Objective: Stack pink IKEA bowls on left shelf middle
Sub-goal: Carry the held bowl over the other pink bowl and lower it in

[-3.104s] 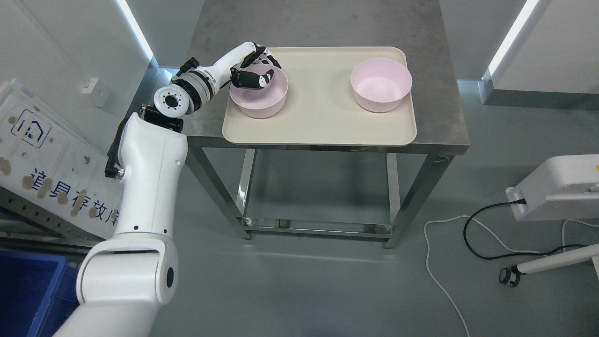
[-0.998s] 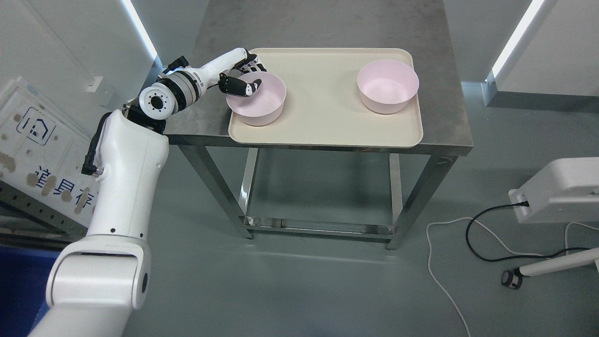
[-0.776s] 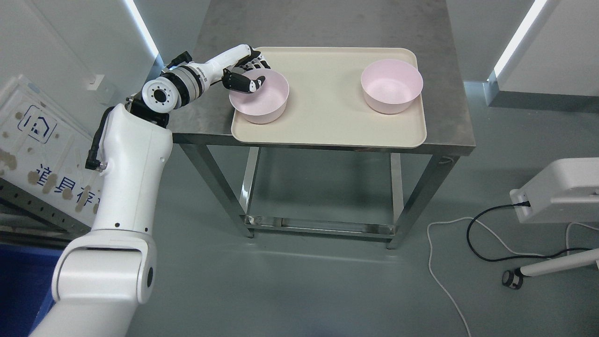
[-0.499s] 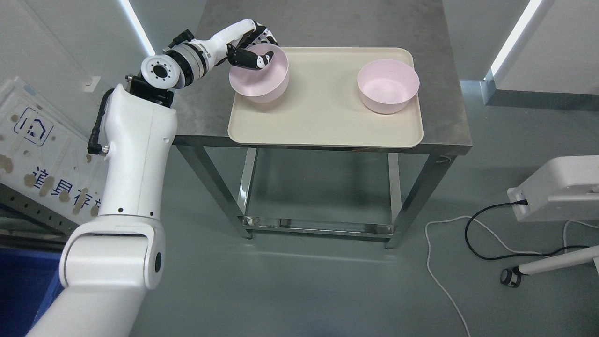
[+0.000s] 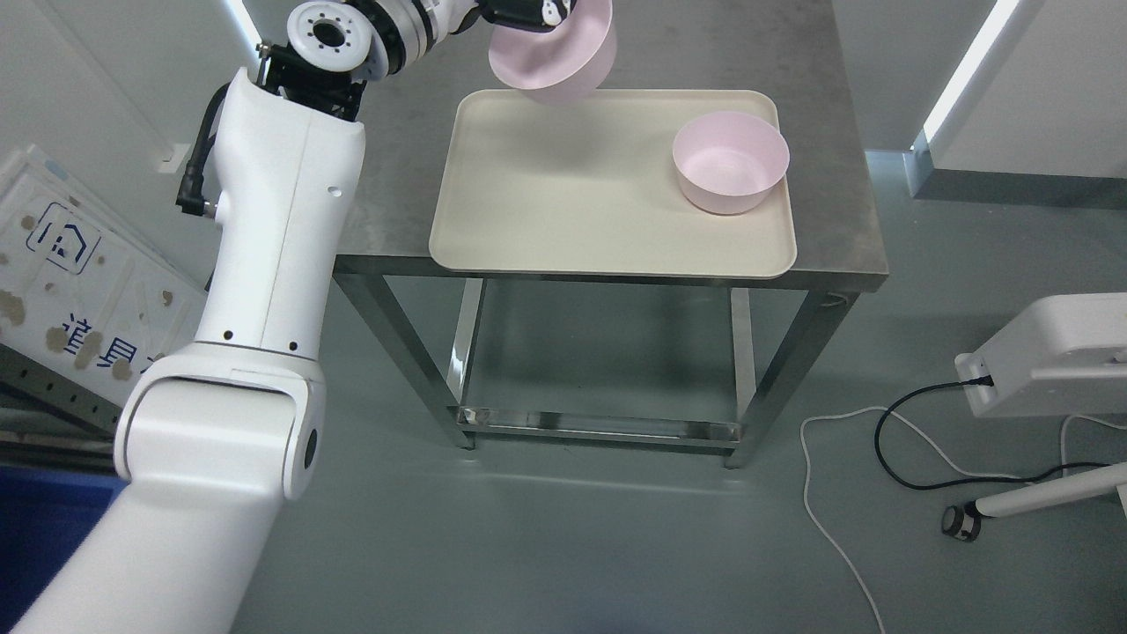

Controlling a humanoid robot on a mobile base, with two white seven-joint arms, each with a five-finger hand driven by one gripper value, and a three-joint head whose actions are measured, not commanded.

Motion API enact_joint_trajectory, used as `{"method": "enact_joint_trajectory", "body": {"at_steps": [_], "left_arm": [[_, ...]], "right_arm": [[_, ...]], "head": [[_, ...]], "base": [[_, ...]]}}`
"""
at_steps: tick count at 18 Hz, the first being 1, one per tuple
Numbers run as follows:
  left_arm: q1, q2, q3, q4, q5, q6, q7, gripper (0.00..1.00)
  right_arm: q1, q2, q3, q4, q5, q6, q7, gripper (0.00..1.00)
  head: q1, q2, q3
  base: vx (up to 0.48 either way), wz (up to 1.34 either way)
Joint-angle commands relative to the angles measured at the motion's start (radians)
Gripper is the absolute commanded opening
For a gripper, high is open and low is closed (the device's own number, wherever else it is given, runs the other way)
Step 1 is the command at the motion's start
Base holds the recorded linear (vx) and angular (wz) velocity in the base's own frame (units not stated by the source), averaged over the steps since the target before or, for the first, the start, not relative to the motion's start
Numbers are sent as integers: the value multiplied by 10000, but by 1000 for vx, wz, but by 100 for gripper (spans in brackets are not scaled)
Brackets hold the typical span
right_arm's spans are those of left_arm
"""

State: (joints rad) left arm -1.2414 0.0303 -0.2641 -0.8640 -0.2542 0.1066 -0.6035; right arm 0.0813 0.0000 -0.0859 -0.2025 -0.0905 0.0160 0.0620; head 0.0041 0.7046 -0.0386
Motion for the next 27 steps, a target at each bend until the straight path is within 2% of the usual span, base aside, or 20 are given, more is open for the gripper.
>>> {"method": "enact_joint_trajectory", "body": {"at_steps": [1, 6, 10, 16, 27], "left_arm": [[-824, -128, -5069, -42, 2355, -52, 1564, 2], [-824, -128, -7340, -577, 3337, -483, 3331, 2], [-824, -128, -8356, -502, 3432, -468, 3993, 2], [-809, -128, -8496, -472, 3861, -391, 4422, 2], [-809, -128, -8373, 556, 3816, -452, 4777, 7]], "right_arm": [[0, -174, 0, 0, 0, -6, -6, 100], [0, -174, 0, 0, 0, -6, -6, 100], [0, -174, 0, 0, 0, -6, -6, 100], [0, -174, 0, 0, 0, -6, -22, 100], [0, -174, 0, 0, 0, -6, -21, 100]], "head": [[0, 0, 0], [0, 1, 0], [0, 1, 0], [0, 1, 0], [0, 1, 0]], "base": [[0, 0], [0, 0], [0, 0], [0, 0], [0, 0]]}}
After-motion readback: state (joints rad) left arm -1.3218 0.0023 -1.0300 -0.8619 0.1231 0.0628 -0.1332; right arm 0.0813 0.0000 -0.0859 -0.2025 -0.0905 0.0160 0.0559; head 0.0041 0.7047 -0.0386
